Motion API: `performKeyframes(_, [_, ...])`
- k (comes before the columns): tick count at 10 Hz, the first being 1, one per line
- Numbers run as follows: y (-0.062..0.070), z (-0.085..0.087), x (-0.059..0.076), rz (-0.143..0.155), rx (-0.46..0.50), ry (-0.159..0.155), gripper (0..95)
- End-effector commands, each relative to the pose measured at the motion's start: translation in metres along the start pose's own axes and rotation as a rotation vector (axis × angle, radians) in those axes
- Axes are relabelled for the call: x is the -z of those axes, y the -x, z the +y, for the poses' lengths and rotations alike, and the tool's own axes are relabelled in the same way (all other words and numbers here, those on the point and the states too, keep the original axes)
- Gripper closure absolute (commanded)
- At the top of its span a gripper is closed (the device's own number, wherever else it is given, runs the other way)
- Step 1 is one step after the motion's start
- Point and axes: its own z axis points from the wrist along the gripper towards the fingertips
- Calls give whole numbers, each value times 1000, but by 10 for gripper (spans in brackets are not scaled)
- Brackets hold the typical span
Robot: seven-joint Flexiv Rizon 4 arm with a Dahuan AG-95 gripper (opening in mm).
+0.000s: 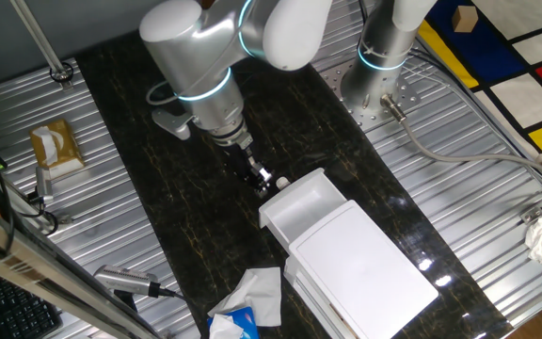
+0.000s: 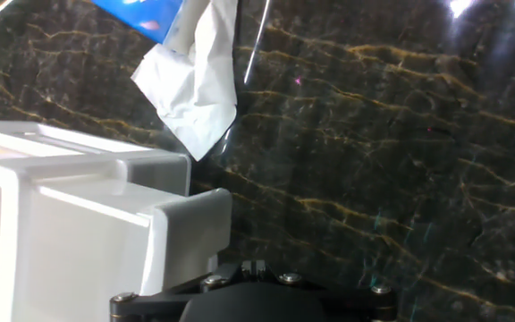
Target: Use the gripper to push and close the drawer
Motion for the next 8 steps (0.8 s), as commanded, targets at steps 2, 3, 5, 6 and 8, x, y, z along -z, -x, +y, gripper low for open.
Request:
performKeyframes(2, [-5, 3, -3, -2, -10, 9, 950])
performKeyframes(3, [-6, 6, -4, -2, -19, 13, 950])
performKeyframes(5, [-5, 15, -7, -2, -34, 11, 950])
performKeyframes(6, [-5, 17, -8, -3, -38, 11, 950])
performKeyframes(8, [-5, 30, -14, -8, -60, 9, 950])
